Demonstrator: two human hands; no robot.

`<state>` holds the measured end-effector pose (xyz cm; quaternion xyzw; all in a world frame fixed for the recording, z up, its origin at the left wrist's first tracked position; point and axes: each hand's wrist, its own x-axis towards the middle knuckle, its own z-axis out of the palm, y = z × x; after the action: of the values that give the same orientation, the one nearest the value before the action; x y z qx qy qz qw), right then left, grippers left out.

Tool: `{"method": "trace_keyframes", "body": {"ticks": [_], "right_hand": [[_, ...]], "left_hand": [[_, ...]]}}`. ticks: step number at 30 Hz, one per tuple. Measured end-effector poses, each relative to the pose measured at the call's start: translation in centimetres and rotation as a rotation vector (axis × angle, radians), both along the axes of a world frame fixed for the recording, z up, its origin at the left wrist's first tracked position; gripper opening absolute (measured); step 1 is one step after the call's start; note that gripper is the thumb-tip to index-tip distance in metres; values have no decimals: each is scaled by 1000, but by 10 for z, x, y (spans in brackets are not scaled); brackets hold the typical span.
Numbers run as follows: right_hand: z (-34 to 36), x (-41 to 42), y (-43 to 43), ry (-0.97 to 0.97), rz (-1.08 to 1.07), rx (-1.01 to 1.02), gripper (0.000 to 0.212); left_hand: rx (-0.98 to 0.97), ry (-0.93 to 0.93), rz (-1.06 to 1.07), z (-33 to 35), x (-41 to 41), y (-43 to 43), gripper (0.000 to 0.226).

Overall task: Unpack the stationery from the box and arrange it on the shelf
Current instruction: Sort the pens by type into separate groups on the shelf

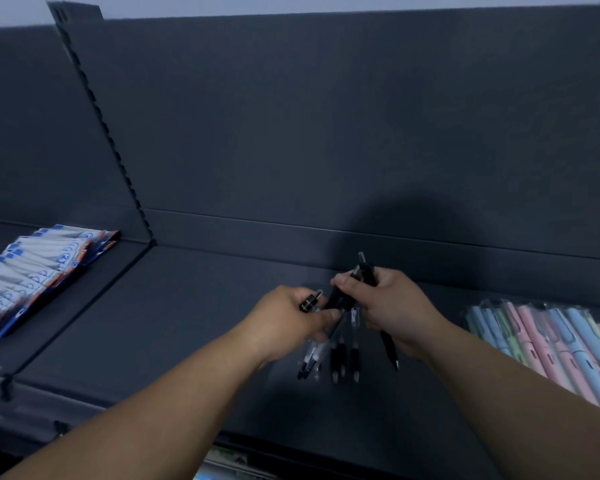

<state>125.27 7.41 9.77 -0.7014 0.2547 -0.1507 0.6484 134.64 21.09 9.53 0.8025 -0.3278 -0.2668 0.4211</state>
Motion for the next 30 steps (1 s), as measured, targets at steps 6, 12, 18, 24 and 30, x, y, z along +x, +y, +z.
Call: {"method": "trace_keyframes", "body": {"ticks": [6,12,18,24,30], "right_hand": [[-1,4,-8,57,84,115,24],[-14,-2,-53,380,40,-18,30],[-41,-2,-62,520,-17,-122,33],[-47,-6,-54,457,-89,-184,27],[-44,-23,-42,705,59,-482,35]], "left_hand": [[74,-160,-20,0,10,2,13],[242,-543,-38,-20,31,10,23],[338,-550,-185,-48,30,21,40],[251,-445,-226,-63,33,22,42],[193,-395,-169,-69,32,18,28]]}}
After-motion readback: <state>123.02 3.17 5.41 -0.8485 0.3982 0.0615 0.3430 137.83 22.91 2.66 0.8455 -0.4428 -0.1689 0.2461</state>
